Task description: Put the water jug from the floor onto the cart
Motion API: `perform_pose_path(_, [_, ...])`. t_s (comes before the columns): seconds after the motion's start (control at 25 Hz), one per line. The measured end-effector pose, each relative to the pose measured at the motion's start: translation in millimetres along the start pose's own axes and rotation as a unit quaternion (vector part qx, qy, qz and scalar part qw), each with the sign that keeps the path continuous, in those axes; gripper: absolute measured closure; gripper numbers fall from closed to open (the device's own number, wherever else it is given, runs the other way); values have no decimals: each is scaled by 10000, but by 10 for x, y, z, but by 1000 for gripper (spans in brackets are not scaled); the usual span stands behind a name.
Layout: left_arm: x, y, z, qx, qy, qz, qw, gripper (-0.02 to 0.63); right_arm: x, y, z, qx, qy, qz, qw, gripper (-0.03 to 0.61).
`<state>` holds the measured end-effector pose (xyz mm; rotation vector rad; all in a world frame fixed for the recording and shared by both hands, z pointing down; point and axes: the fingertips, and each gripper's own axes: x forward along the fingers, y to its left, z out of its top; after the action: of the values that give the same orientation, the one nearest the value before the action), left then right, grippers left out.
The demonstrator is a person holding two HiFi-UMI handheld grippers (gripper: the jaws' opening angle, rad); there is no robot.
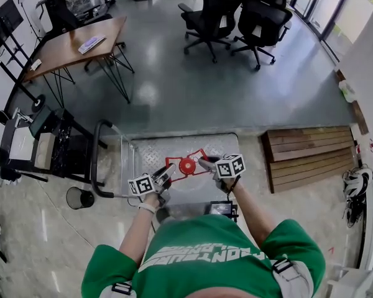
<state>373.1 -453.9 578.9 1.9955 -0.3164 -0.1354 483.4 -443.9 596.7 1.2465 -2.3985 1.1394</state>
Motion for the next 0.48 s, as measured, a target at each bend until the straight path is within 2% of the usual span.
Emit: perform_pose_path(0.48, [-8,366,-109,-252,246,243,9991,529,238,-184,-244,300,234,-69,9993,532])
